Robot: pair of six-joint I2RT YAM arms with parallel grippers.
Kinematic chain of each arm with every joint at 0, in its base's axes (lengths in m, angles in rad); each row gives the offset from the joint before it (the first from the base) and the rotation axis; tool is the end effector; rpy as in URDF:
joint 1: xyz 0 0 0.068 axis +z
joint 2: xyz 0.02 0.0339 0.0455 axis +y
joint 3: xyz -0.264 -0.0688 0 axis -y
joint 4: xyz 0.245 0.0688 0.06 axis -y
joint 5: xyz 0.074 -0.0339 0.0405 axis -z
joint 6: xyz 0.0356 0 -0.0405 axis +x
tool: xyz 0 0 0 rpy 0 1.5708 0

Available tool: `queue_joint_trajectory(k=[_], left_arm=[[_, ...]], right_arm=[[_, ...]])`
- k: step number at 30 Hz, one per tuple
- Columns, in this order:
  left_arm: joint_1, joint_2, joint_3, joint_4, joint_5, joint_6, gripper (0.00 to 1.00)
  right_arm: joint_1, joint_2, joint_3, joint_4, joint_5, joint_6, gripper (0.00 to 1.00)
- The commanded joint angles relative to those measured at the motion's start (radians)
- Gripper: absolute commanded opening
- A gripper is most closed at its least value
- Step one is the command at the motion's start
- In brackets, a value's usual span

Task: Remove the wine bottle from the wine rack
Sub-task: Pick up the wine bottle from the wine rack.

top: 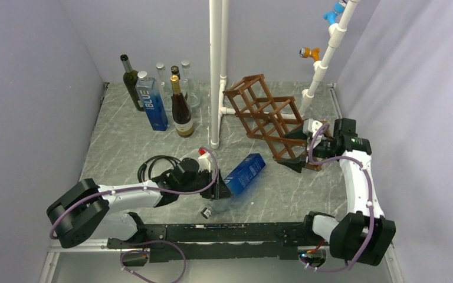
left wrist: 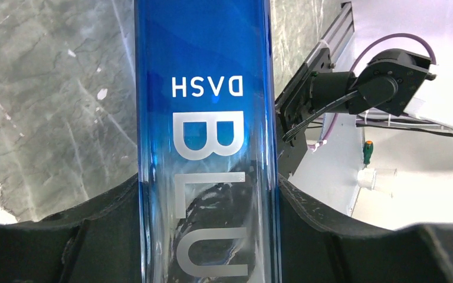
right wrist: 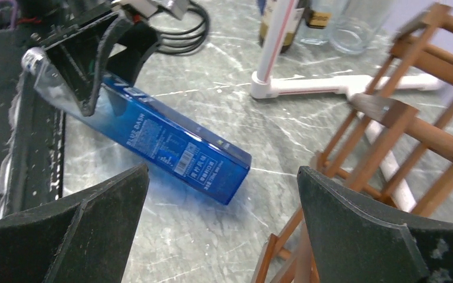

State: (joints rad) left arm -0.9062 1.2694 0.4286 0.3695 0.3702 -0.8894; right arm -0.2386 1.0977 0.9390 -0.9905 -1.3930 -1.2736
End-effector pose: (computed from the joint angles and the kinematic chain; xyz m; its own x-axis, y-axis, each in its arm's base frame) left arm 0.1411 -0.2010 0.1744 -0.9008 -0.0244 -0.4336 0.3700 0.4799 -0.7955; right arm 0.1870 -0.0094 0.2958 0.0746 -0.1922 -0.9785 -0.9501 0.2844 -0.1283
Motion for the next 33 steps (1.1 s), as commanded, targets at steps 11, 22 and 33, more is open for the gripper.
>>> queue_joint_trajectory(k=[11, 22, 33], left_arm=[[0.034, -0.076, 0.105, 0.068, 0.111, -0.022, 0.0], [0.071, -0.069, 0.125, 0.044, 0.168, -0.072, 0.0], [0.072, -0.048, 0.145, 0.043, 0.205, -0.059, 0.0]], right_arm=[[0.391, 0.054, 0.082, 0.017, 0.281, -0.027, 1.0], [0.603, 0.102, 0.099, 0.077, 0.42, 0.008, 1.0], [0.56, 0.01, 0.057, 0.05, 0.458, 0.079, 1.0]])
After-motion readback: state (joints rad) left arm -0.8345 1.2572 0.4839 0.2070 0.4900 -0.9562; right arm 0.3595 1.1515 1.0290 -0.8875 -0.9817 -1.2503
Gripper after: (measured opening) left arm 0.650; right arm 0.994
